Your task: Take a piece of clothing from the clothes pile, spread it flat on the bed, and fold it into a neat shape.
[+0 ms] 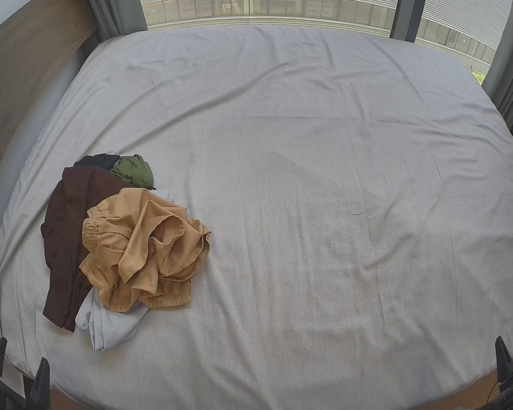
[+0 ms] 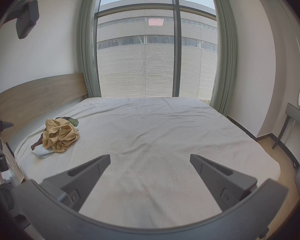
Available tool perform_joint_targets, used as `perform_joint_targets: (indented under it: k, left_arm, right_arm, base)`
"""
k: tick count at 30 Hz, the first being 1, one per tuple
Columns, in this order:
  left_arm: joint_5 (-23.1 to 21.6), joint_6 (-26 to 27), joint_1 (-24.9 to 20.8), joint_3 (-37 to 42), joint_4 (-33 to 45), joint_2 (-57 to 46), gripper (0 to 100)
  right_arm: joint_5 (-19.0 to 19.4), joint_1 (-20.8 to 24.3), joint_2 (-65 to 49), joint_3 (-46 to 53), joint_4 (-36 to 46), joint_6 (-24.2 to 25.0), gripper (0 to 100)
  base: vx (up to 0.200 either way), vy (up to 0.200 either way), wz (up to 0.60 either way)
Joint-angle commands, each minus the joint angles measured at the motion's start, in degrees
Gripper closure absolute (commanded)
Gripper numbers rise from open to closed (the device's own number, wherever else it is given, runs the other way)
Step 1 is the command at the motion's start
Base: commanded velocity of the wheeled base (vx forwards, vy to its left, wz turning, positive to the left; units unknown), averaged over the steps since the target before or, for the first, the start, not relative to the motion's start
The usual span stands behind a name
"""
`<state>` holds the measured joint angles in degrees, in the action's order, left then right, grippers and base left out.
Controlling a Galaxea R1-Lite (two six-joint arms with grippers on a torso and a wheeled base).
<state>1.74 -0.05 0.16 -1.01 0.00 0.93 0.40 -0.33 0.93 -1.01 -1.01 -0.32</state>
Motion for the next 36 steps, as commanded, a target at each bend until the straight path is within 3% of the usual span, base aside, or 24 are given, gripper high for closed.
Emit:
perform_joint_targets:
  k: [1, 17, 21, 25, 30, 36]
  left_arm:
    - [0.0, 0.0, 0.0, 1.0, 0.0, -0.9, 0]
    - [0.0, 0.0, 0.0, 1.0, 0.0, -0.9, 0]
    - [0.0, 0.1, 0.0, 1.0, 0.0, -0.9, 0]
    - [0.0, 0.1, 0.0, 1.0, 0.0, -0.9, 0]
    - [0.0, 0.1, 0.0, 1.0, 0.0, -0.9, 0]
    - [0.0, 0.0, 0.0, 1.0, 0.0, -0.9, 0]
  right_arm:
    - [0.2, 0.0, -0.9, 1.0, -8.3, 0.1, 0]
    - [3.0, 0.3, -0.4, 0.0, -7.9, -0.1, 0]
    - [5.9, 1.0, 8.8, -6.5, -8.3, 0.1, 0]
    - [10.1, 6.6, 18.7, -10.6, -8.6, 2.3, 0]
    - [10.4, 11.5, 31.9, -15.1, -13.7, 5.7, 0]
    - [10.6, 11.9, 47.1, -21.4, -23.5, 6.3, 0]
  base:
    - [0.0, 0.0, 0.0]
    - [0.0, 0.0, 0.0]
    - [0.0, 0.0, 0.0]
    - [0.0, 0.0, 0.0]
    - [0.0, 0.0, 0.0]
    - [0.0, 0.0, 0.0]
